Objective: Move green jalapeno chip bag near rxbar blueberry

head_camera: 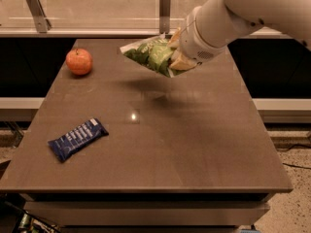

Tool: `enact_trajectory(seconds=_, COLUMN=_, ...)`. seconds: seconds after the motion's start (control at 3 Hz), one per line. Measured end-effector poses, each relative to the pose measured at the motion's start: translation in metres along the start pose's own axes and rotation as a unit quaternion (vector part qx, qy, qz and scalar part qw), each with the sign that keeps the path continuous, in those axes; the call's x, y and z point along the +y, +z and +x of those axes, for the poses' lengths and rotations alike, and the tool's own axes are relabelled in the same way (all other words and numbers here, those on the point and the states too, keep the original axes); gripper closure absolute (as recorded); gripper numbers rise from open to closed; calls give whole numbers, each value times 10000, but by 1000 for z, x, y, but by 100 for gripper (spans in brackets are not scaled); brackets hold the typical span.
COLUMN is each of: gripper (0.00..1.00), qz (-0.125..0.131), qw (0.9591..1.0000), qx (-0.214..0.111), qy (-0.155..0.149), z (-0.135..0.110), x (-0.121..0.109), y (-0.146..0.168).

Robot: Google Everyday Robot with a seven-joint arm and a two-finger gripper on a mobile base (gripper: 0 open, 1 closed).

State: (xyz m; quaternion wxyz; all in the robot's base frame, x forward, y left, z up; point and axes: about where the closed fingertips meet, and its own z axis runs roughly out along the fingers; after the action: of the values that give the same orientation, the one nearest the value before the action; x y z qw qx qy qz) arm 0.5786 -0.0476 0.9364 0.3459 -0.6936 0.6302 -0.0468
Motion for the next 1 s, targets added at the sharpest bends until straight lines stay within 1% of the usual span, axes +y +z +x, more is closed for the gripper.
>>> enact_trajectory(seconds=0.33, gripper=100, qz=179, qw=9997, qx=121, qy=110, z=-8, x=28, y=-20)
enact_trajectory(seconds=1.0, gripper=100, qz=407, qw=9980, qx=251, qy=403, z=-21, x=79, y=-40)
